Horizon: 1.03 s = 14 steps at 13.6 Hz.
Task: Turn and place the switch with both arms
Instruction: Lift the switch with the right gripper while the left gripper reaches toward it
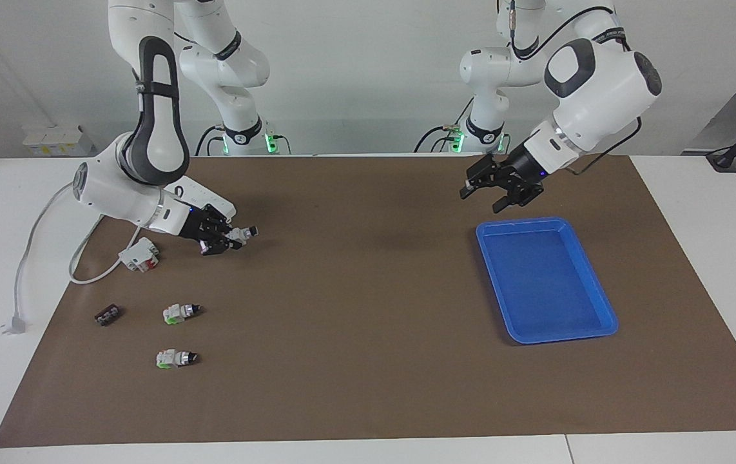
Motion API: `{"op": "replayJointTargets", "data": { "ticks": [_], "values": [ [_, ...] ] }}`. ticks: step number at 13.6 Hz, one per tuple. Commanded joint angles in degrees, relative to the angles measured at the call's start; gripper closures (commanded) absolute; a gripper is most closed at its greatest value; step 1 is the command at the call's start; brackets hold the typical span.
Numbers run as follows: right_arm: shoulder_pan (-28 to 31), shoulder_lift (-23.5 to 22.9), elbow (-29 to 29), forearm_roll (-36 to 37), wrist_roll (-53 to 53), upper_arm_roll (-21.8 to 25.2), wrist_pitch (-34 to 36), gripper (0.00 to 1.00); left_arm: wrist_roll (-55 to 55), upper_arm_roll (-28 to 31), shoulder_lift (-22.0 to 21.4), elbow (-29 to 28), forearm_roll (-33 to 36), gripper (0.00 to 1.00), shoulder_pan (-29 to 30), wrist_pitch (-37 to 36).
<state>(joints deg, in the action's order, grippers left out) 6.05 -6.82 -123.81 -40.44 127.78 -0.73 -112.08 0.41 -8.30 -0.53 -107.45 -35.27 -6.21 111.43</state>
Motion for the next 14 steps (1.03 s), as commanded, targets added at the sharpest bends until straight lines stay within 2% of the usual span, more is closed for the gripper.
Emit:
{"op": "replayJointTargets", "data": {
  "ticks": [1, 5, 10, 14],
  "values": [
    [-4.2, 3.6, -0.8, -5.0, -5.4, -0.1, 0.6, 1.00, -6.0, 0.6, 0.4, -2.6, -4.4, 0.07, -5.6, 7.9],
    [-9.1, 4.0, -0.8, -13.0, -6.2, 0.0, 0.2, 1.00, -17.3, 0.6, 2.1, -3.5, -10.8, 0.15, -11.8, 15.1],
    [-13.6, 5.0, -0.9, -19.6, -9.2, -0.1, -0.1, 1.00, -18.7, 0.6, 3.4, -5.4, -20.2, 0.31, -17.5, 22.9],
    [-16.6, 5.7, -0.8, -22.2, -11.6, -0.1, -0.4, 1.00, -19.8, 0.5, 3.1, -6.7, -23.2, 0.52, -19.4, 23.6]
  ]
}}
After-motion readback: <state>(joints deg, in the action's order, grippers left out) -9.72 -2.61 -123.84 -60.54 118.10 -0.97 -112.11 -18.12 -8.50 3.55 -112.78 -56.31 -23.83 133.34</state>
